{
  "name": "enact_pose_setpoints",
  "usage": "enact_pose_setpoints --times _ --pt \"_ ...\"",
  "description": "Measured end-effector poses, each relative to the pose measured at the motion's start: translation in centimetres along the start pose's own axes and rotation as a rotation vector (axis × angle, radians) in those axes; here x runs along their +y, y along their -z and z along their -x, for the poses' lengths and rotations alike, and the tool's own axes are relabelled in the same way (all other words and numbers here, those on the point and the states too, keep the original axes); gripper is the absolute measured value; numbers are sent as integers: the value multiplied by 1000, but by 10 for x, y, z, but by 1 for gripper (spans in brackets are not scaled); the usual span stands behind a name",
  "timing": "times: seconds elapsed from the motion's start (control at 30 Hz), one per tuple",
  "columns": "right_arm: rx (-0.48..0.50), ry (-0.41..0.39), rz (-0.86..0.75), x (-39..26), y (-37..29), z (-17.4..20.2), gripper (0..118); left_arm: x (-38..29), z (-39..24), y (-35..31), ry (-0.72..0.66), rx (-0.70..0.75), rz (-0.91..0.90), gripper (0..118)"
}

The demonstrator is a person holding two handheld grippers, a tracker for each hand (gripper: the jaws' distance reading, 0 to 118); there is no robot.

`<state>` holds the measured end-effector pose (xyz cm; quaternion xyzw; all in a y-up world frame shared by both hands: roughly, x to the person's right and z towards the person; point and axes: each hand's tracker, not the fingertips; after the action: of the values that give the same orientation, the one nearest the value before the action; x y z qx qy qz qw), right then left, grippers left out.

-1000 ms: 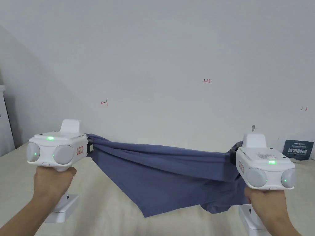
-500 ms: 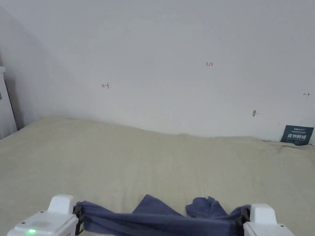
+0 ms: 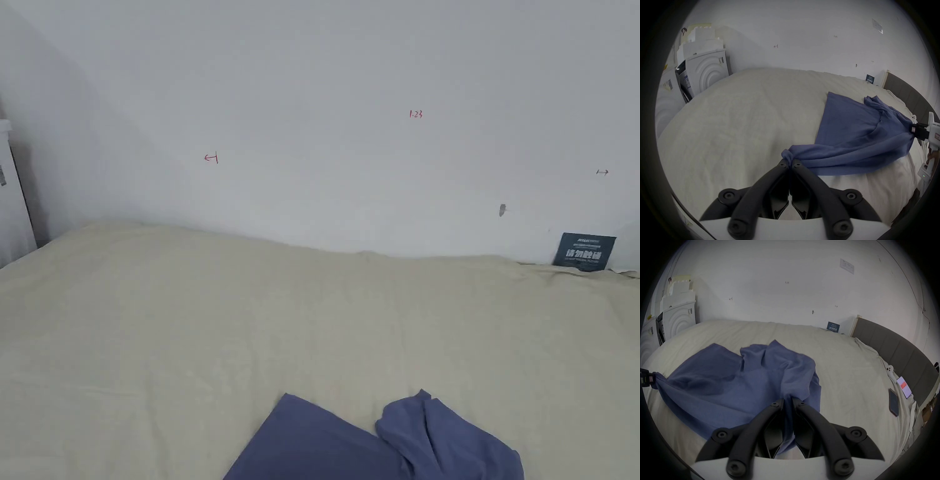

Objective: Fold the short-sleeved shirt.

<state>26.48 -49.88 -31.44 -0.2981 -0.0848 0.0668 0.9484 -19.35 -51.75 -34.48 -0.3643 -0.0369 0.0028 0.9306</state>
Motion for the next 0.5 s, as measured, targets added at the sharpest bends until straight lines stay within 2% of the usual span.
enact_pose_setpoints --times 0.27,0.33,0.37,0.47,0.5 --pt "8 -13 40 -8 5 3 9 -4 4 14 -13 -3 25 0" --pt "15 -6 35 -5 1 1 12 -1 8 12 -13 -14 28 0" --pt "19 5 31 -1 -3 -1 15 0 10 10 -16 -27 26 4" --pt "32 44 -20 11 -22 -8 46 8 5 -21 -19 -13 -9 40" --pt "36 48 -43 16 -28 -9 52 10 7 -27 -21 -11 -35 63"
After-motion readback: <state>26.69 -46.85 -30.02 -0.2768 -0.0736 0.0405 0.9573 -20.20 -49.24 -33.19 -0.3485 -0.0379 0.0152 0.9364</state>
